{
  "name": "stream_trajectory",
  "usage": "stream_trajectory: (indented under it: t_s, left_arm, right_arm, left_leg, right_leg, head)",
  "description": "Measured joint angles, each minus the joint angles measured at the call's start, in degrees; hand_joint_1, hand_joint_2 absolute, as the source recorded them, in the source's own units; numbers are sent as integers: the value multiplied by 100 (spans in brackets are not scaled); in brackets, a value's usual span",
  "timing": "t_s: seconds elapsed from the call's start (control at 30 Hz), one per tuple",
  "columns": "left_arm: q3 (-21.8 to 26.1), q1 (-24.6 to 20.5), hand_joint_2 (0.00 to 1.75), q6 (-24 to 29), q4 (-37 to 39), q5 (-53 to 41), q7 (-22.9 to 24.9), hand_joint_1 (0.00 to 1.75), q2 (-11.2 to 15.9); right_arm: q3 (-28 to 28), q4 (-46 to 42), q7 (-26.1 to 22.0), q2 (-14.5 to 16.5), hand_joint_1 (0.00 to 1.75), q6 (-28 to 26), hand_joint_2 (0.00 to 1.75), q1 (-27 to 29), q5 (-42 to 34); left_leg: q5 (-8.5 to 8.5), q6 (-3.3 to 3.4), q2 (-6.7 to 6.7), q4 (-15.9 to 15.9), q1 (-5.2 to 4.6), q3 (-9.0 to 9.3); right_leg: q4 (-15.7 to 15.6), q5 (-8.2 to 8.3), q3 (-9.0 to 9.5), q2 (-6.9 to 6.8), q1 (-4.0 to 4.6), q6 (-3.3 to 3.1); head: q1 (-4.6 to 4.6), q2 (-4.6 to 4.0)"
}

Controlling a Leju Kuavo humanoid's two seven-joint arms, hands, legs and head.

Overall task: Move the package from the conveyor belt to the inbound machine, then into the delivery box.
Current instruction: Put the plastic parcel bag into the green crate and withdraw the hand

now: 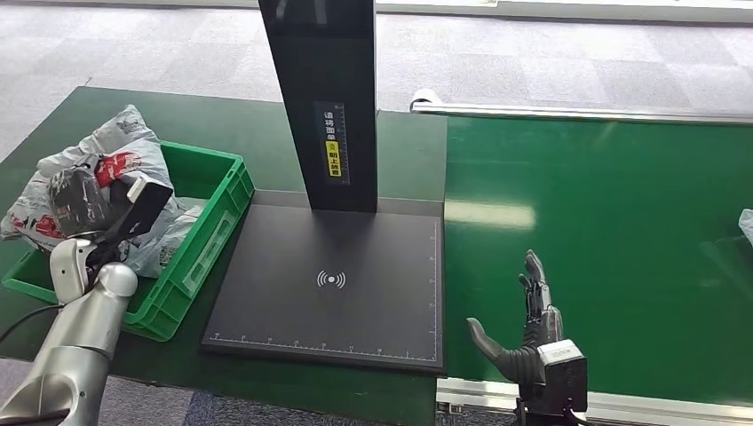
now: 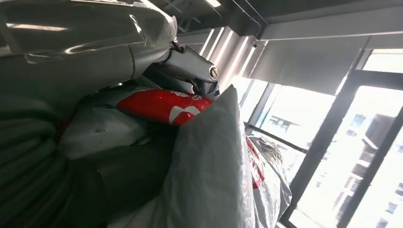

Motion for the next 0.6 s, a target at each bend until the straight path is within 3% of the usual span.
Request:
stream_trajectory:
  t_s: [0.2,0.23,0.33,0.37,0.5,0.6]
  left_arm:
    - [13,-102,175,180,685,-478,401,175,129]
    - [13,-119,175,183,749,-493,413,149,136]
    - [11,-160,175,183,880,-549,463,18,147]
    - [10,-168,175,179,912,-599,510,0,148]
    - [11,-179,175,92,1016,-782,675,0,142]
    - [48,-169,175,-159,1014,-449,377,0,81]
  right_arm:
    - [4,0,25,11,0,13,175,-14,16]
    - [5,0,26,15,0,13,175,-14,17]
    - [5,0,28,29,0,13,175,-15,20]
    - [5,0,30,33,0,13,175,-15,22]
    - [7,0,51,50,0,23,175,-15,57]
    - [9,0,63,68,0,27,175,-15,95]
  left_leg:
    - [0,0,-2,0,0,-2]
    - [0,0,-2,0,0,-2]
    - [0,0,-2,0,0,-1]
    - [0,0,-2,0,0,-1]
    - [0,0,-2,0,0,-1]
    - [0,0,-2,0,0,-1]
  right_leg:
    - [0,0,0,-1,0,0]
    - [0,0,1,-1,0,0]
    - [0,0,1,-1,0,0]
    - [0,0,1,-1,0,0]
    - [0,0,0,-1,0,0]
    - [0,0,-1,-2,0,0]
  head:
    - [0,0]
    - [0,0]
    - [1,0]
    - [1,0]
    - [0,0]
    - [0,0]
